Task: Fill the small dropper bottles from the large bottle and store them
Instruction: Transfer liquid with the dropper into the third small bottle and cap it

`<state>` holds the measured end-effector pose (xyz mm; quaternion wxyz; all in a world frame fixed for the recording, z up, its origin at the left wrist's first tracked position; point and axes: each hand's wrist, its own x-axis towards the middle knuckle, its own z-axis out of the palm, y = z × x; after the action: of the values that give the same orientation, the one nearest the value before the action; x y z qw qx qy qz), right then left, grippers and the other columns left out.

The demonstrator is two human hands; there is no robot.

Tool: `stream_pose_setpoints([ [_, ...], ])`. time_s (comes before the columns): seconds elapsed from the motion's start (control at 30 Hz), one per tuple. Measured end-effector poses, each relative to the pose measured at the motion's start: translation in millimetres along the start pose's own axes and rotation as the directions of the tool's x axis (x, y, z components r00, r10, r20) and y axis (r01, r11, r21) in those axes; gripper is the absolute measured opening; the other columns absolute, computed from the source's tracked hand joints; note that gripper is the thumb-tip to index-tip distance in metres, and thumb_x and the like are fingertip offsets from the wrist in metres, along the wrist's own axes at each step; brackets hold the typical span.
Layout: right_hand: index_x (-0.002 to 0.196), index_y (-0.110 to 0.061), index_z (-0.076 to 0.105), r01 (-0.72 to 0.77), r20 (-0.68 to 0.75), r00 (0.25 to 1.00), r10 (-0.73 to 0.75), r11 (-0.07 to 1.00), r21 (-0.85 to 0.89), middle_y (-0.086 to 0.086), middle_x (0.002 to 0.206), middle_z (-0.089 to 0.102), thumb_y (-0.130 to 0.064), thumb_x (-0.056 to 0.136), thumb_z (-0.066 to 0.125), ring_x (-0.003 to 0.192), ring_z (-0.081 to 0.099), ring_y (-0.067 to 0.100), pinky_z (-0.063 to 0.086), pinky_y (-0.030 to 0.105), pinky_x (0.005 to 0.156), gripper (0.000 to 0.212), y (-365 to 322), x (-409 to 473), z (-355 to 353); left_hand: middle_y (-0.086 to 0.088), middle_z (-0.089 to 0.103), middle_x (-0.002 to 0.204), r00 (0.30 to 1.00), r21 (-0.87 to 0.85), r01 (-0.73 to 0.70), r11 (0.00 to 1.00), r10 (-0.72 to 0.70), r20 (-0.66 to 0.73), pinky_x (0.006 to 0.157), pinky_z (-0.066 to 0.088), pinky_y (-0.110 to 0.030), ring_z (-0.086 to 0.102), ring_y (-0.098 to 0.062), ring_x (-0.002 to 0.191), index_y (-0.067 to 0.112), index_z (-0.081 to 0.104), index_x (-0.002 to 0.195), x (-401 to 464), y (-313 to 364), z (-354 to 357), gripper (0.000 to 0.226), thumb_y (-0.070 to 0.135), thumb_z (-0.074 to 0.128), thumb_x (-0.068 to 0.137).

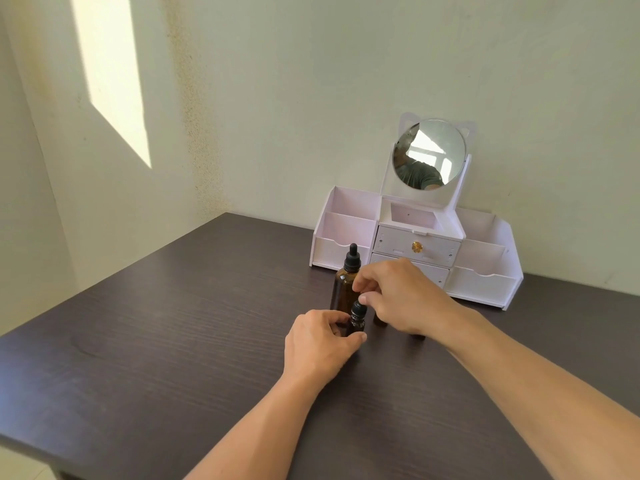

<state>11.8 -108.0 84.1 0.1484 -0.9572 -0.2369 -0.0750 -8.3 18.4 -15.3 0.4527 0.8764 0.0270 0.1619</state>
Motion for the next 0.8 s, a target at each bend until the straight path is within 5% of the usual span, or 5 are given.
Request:
stream_pose_setpoints([
  [0.17,0.088,-0.025,0.069,0.016,-0.019,1.0,-0.017,0.999,-0.049,0.0,0.092,0.07,-0.034,0.084,0.068,0.089,0.064,0.018,0.054,0.041,0.082,0.01,1,2,2,0.013,0.06,0.068,1.0,0.007,0.002,1.0,-0.002,0.008,0.057,0.04,-0.015,0.057,-0.003,0.062,0.03,0.07,0.117,-1,1,-1,0.044,0.048,0.074,0.078],
  [0.53,0.075,-0.021,0.06,0.016,-0.013,1.0,-0.021,0.957,-0.289,-0.001,0.076,0.06,-0.059,0.083,0.058,0.08,0.057,0.021,0.044,0.032,0.067,0.039,-5,4,-6,0.012,0.062,0.068,1.0,-0.001,0.008,1.0,-0.008,0.02,0.056,0.038,-0.016,0.057,-0.003,0.061,0.03,0.069,0.117,-1,1,-1,0.042,0.046,0.074,0.079],
  [0.67,0.1,-0.028,0.066,0.036,0.076,0.997,-0.032,0.998,-0.056,-0.01,0.089,0.066,-0.032,0.082,0.07,0.083,0.059,0.01,0.052,0.038,0.082,0.019,0,4,-8,0.013,0.064,0.072,1.0,-0.009,0.011,1.0,-0.011,0.01,0.059,0.041,-0.016,0.059,-0.002,0.065,0.029,0.069,0.119,-1,0,-1,0.046,0.048,0.074,0.077],
  [0.8,0.091,-0.028,0.067,0.046,0.043,0.998,-0.043,0.997,-0.07,-0.006,0.093,0.068,-0.027,0.084,0.067,0.09,0.061,0.015,0.052,0.041,0.084,0.007,5,7,-1,0.013,0.062,0.071,1.0,-0.011,0.011,1.0,-0.011,0.019,0.056,0.039,-0.015,0.057,-0.002,0.062,0.03,0.069,0.119,-1,0,-1,0.045,0.048,0.074,0.078],
])
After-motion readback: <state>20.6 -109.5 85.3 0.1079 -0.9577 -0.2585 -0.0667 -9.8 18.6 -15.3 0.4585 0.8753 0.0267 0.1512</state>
